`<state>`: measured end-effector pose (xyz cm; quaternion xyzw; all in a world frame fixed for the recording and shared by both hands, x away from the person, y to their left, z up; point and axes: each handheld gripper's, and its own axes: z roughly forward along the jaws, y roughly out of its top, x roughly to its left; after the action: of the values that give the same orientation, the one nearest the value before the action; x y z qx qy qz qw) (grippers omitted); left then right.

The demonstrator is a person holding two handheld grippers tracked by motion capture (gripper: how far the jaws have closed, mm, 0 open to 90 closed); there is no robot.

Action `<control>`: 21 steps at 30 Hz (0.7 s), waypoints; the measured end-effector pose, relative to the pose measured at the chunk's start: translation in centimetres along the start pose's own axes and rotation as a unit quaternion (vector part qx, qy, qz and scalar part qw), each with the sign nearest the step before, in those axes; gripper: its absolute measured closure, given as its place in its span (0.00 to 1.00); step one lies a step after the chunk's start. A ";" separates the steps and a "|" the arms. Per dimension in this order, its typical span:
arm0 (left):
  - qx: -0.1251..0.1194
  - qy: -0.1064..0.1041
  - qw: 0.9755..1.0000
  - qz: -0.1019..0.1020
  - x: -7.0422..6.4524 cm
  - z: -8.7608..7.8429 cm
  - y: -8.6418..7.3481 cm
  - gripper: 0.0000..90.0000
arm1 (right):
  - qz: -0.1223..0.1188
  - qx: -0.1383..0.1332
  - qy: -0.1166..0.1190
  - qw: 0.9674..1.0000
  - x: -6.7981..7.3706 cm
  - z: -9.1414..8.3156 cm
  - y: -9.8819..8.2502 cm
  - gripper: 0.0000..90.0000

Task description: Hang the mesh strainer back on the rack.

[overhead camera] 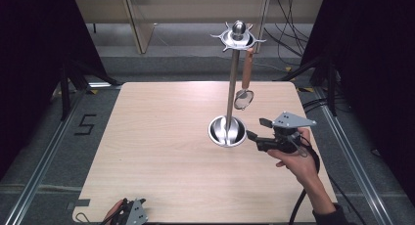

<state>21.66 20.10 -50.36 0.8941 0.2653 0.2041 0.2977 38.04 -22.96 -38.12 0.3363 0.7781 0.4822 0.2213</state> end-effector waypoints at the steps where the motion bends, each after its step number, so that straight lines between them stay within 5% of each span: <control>1: 0.001 -0.002 1.000 0.002 0.0 0.0 0.0 0.19 | -0.004 0.006 0.003 1.000 0.0 0.0 -0.1 0.39; 16: -0.002 -0.004 1.000 0.000 0.0 0.0 0.0 0.19 | -0.012 0.036 0.022 0.999 1.6 1.0 -1.9 0.37; 18: -0.003 -0.001 1.000 -0.001 0.0 0.0 0.0 0.19 | -0.033 0.038 0.027 0.998 1.6 1.2 -2.1 0.37; 21: -0.002 -0.003 1.000 0.000 0.0 0.0 0.0 0.19 | -0.023 0.046 0.028 0.998 1.8 1.3 -2.3 0.37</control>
<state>21.67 20.09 -50.40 0.8940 0.2640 0.2016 0.3006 36.99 -21.59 -40.81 0.3144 0.8130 0.4499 0.1943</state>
